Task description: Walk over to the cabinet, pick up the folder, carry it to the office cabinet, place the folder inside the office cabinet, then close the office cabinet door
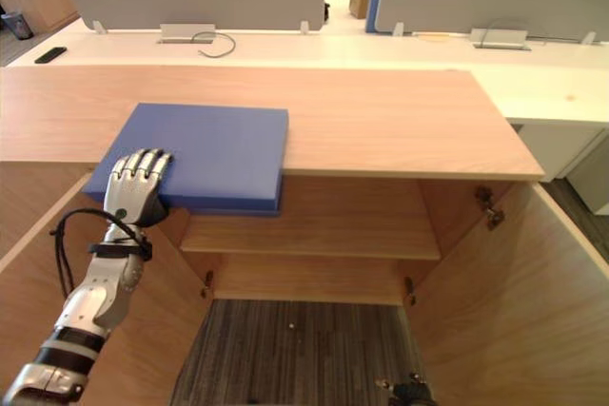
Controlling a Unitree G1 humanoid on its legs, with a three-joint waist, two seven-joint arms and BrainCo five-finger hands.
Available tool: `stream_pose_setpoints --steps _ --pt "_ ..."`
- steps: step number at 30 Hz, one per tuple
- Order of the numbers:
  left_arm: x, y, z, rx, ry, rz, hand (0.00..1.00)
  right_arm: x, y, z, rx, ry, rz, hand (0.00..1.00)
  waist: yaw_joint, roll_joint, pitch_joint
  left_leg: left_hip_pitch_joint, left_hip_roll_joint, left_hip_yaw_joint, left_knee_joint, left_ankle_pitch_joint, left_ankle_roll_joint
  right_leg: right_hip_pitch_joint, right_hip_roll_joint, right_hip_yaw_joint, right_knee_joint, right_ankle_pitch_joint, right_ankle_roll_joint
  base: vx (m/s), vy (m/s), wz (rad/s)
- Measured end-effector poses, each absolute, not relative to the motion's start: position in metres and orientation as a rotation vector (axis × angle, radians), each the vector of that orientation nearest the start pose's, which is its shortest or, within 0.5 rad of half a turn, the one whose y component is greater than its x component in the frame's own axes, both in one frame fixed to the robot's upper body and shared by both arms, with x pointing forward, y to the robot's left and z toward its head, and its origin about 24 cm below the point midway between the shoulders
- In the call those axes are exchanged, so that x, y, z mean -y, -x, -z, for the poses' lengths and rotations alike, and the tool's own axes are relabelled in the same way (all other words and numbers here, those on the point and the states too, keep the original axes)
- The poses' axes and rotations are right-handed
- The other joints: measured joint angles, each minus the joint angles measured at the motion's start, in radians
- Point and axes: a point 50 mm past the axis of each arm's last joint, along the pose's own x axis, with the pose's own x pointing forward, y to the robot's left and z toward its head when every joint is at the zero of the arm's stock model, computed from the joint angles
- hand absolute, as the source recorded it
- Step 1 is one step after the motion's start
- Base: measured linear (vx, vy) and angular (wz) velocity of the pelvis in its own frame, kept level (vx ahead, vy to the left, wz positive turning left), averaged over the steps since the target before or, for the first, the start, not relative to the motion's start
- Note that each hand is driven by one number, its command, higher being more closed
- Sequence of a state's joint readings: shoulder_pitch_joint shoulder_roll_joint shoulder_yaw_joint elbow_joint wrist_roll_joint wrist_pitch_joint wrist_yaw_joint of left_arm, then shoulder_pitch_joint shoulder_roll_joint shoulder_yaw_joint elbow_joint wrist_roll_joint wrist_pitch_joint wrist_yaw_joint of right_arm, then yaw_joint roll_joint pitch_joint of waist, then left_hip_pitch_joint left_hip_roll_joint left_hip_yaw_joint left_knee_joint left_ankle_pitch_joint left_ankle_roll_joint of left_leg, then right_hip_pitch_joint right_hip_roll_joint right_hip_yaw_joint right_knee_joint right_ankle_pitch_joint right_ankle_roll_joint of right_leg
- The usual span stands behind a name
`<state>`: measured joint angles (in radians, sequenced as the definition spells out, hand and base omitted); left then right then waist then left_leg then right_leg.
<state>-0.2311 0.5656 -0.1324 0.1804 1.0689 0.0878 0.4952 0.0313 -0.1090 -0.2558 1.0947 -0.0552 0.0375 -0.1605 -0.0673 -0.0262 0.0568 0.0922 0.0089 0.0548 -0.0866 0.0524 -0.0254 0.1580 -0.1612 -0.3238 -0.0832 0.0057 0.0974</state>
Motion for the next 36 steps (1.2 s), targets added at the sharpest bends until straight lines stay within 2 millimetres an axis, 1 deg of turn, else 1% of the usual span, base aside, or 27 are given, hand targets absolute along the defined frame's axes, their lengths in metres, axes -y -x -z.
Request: stream_pose_setpoints --steps 5,9,11,13,14,15,17,18,19,20,21,22,23,24,25,26,27,28,30,31,33,35,36 --pt "-0.237 -0.299 -0.120 0.441 -1.621 -0.476 1.00 0.229 -0.096 0.158 -1.150 0.096 0.412 0.00 -0.006 0.004 0.003 0.005 0.001 0.006 -0.001 0.000 0.000 0.001 0.000 0.003 0.000 0.000 0.000 -0.04 0.012 -0.03" --pt "-0.234 -0.303 -0.130 0.479 -1.607 -0.528 1.00 0.229 -0.096 0.158 -1.150 0.098 0.417 0.00 -0.013 0.009 0.008 0.014 0.001 0.016 -0.003 -0.005 0.000 0.004 0.000 0.013 0.000 0.000 0.001 -0.03 0.013 -0.08" --pt "-0.229 -0.301 -0.133 0.496 -1.581 -0.542 1.00 0.229 -0.095 0.158 -1.151 0.095 0.421 0.00 -0.014 0.012 0.011 0.015 0.001 0.020 -0.004 -0.007 0.002 0.003 -0.001 0.019 0.000 0.001 0.001 -0.01 0.014 -0.10" --pt "-0.219 -0.291 -0.134 0.529 -1.527 -0.544 1.00 0.228 -0.095 0.158 -1.151 0.081 0.431 0.00 -0.016 0.013 0.012 0.015 0.001 0.028 -0.003 -0.011 0.003 0.000 -0.001 0.027 0.000 0.001 0.001 0.00 0.017 -0.13" --pt "-0.207 -0.276 -0.132 0.559 -1.434 -0.546 1.00 0.226 -0.095 0.158 -1.138 0.054 0.459 0.00 -0.019 0.012 0.013 0.015 0.001 0.038 -0.002 -0.014 0.002 -0.001 -0.002 0.033 0.000 0.001 0.002 0.02 0.014 -0.13" --pt "-0.201 -0.269 -0.132 0.570 -1.384 -0.545 1.00 0.225 -0.095 0.157 -1.128 0.039 0.473 0.00 -0.020 0.012 0.013 0.013 0.002 0.039 0.000 -0.015 0.002 -0.002 -0.003 0.037 0.000 0.001 0.002 0.03 0.011 -0.16" --pt "-0.175 -0.240 -0.129 0.602 -1.125 -0.523 1.00 0.220 -0.099 0.152 -1.054 -0.034 0.533 0.00 -0.020 0.011 0.012 0.009 0.005 0.053 0.001 -0.020 -0.001 -0.016 -0.003 0.060 0.002 0.001 0.002 0.01 0.007 -0.18" --pt "-0.170 -0.235 -0.129 0.606 -1.052 -0.513 1.00 0.218 -0.101 0.149 -1.027 -0.062 0.555 0.00 -0.020 0.011 0.012 0.008 0.006 0.055 0.001 -0.021 -0.001 -0.018 -0.003 0.062 0.002 0.001 0.002 0.00 0.009 -0.18" --pt "-0.163 -0.224 -0.130 0.620 -0.908 -0.480 1.00 0.215 -0.106 0.143 -0.960 -0.120 0.601 0.00 -0.022 0.011 0.012 0.009 0.007 0.060 0.001 -0.021 -0.001 -0.022 -0.002 0.067 0.006 0.002 0.002 -0.01 0.003 -0.13" --pt "-0.160 -0.218 -0.132 0.622 -0.796 -0.448 1.00 0.214 -0.112 0.136 -0.899 -0.163 0.631 0.00 -0.024 0.012 0.012 0.011 0.009 0.066 0.001 -0.022 -0.001 -0.025 -0.001 0.073 0.009 0.002 0.002 -0.04 0.002 -0.24" --pt "-0.159 -0.212 -0.133 0.613 -0.612 -0.385 1.00 0.214 -0.122 0.125 -0.808 -0.205 0.654 0.00 -0.024 0.013 0.011 0.015 0.013 0.077 0.001 -0.024 -0.001 -0.032 0.001 0.087 0.017 0.002 0.002 -0.04 0.002 -0.23" --pt "-0.159 -0.210 -0.134 0.607 -0.524 -0.355 1.00 0.214 -0.128 0.118 -0.760 -0.223 0.660 0.00 -0.025 0.014 0.011 0.015 0.014 0.079 0.001 -0.024 -0.001 -0.034 0.002 0.090 0.020 0.002 0.002 -0.06 0.002 -0.21" --pt "-0.161 -0.209 -0.134 0.578 -0.315 -0.294 1.00 0.217 -0.139 0.101 -0.646 -0.251 0.670 0.00 -0.028 0.014 0.011 0.018 0.014 0.084 0.001 -0.024 -0.001 -0.036 0.002 0.096 0.025 0.002 0.003 -0.07 0.006 -0.16" --pt "-0.166 -0.207 -0.129 0.520 -0.082 -0.234 1.00 0.221 -0.147 0.082 -0.532 -0.292 0.670 0.00 -0.031 0.014 0.011 0.024 0.015 0.093 0.001 -0.025 0.000 -0.038 0.002 0.106 0.030 0.002 0.003 -0.07 0.008 -0.19" --pt "-0.169 -0.206 -0.125 0.484 0.004 -0.216 1.00 0.224 -0.153 0.071 -0.465 -0.310 0.663 0.00 -0.032 0.014 0.012 0.028 0.015 0.098 0.001 -0.027 0.002 -0.038 0.002 0.110 0.031 0.002 0.003 -0.08 0.012 -0.22" --pt "-0.176 -0.203 -0.116 0.420 0.152 -0.204 1.00 0.228 -0.160 0.048 -0.339 -0.339 0.643 0.00 -0.036 0.015 0.012 0.032 0.015 0.104 0.000 -0.029 0.005 -0.038 0.002 0.112 0.034 0.002 0.003 -0.07 0.010 -0.13" --pt "-0.184 -0.199 -0.109 0.380 0.240 -0.215 1.00 0.232 -0.164 0.026 -0.222 -0.337 0.621 0.00 -0.041 0.012 0.013 0.032 0.015 0.104 0.000 -0.031 0.004 -0.039 0.001 0.112 0.035 0.002 0.004 -0.07 0.009 -0.07" --pt "-0.188 -0.197 -0.107 0.370 0.262 -0.225 1.00 0.234 -0.166 0.016 -0.171 -0.334 0.611 0.00 -0.042 0.011 0.015 0.032 0.015 0.105 0.000 -0.031 0.004 -0.041 0.002 0.113 0.037 0.002 0.004 -0.07 0.007 -0.05" --pt "-0.199 -0.194 -0.105 0.358 0.292 -0.249 1.00 0.238 -0.177 -0.025 0.030 -0.331 0.546 0.00 -0.039 0.009 0.016 0.032 0.016 0.117 0.001 -0.031 0.005 -0.055 0.002 0.128 0.042 0.002 0.004 -0.05 0.008 -0.12" --pt "-0.201 -0.194 -0.105 0.362 0.292 -0.250 1.00 0.238 -0.181 -0.035 0.079 -0.326 0.527 0.00 -0.037 0.009 0.016 0.033 0.016 0.119 0.001 -0.030 0.006 -0.055 0.002 0.134 0.042 0.003 0.005 -0.02 0.007 -0.13" --pt "-0.203 -0.195 -0.107 0.373 0.302 -0.233 1.00 0.236 -0.194 -0.066 0.222 -0.313 0.461 0.00 -0.034 0.009 0.015 0.033 0.015 0.125 0.001 -0.028 0.008 -0.054 0.001 0.139 0.041 0.006 0.010 0.00 0.005 -0.09" --pt "-0.200 -0.198 -0.111 0.393 0.305 -0.193 1.00 0.231 -0.211 -0.101 0.375 -0.284 0.364 0.00 -0.033 0.009 0.015 0.034 0.013 0.125 0.001 -0.028 0.008 -0.054 0.000 0.139 0.041 0.007 0.011 0.00 0.002 -0.02" --pt "-0.199 -0.200 -0.113 0.401 0.305 -0.184 1.00 0.230 -0.214 -0.108 0.407 -0.277 0.344 0.00 -0.033 0.009 0.015 0.034 0.013 0.125 0.001 -0.028 0.008 -0.053 0.000 0.139 0.041 0.008 0.012 0.00 0.000 0.00"
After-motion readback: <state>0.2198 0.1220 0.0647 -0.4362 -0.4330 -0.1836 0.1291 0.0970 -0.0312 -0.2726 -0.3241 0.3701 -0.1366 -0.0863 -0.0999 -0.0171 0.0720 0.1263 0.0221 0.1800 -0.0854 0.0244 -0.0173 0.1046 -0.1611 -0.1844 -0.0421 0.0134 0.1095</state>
